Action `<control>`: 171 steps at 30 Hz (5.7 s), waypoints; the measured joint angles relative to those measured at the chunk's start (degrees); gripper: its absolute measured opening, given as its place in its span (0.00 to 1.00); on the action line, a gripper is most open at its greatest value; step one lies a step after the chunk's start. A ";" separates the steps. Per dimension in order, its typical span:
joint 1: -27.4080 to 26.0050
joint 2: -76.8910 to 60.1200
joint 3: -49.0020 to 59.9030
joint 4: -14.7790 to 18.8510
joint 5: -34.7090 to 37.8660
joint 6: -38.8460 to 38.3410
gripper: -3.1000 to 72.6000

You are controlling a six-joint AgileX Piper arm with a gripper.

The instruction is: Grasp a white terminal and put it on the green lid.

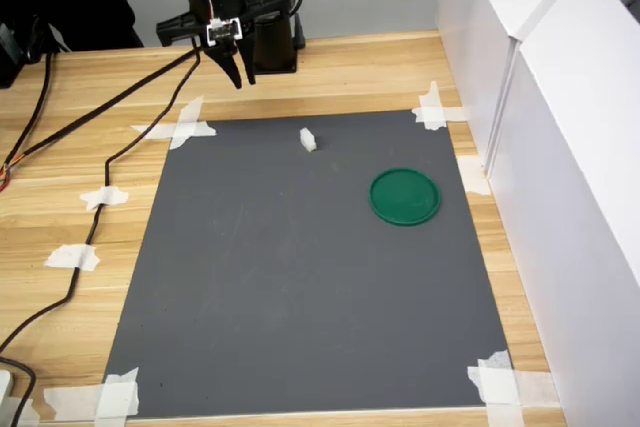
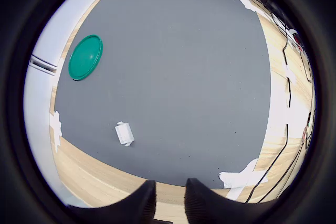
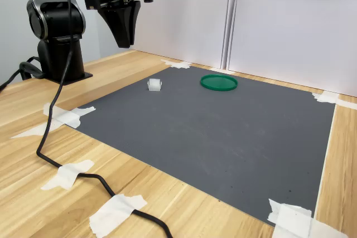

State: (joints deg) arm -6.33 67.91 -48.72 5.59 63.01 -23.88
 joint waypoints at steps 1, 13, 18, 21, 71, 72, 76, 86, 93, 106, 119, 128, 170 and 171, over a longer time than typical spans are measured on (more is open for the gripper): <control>0.00 0.16 0.00 0.05 0.06 0.00 0.47; 3.09 3.58 0.00 -2.59 -0.63 12.46 0.70; 10.64 5.22 -0.02 -3.37 -1.07 17.29 0.70; 13.89 6.01 -0.13 -2.89 -1.54 19.68 0.70; 21.84 21.36 4.60 -3.66 -17.97 21.43 0.70; 21.84 21.36 4.61 -3.66 -18.34 21.43 0.70; 21.84 21.36 4.66 -3.66 -19.07 21.43 0.67; 21.84 21.36 5.80 -3.66 -19.25 21.43 0.29; 21.84 21.31 5.80 -3.66 -19.52 21.43 0.16; 28.92 22.97 -10.43 -3.60 -17.61 17.78 0.16; 37.81 34.85 -15.88 -3.56 -23.65 16.45 0.16; 37.81 35.48 -16.36 -2.58 -24.87 13.44 0.28; 2.16 -50.62 39.89 -1.12 -50.35 13.40 0.02; 2.16 -52.51 40.64 -1.12 -50.35 13.40 0.02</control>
State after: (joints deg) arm -4.17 15.40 -8.07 4.47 12.66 -10.49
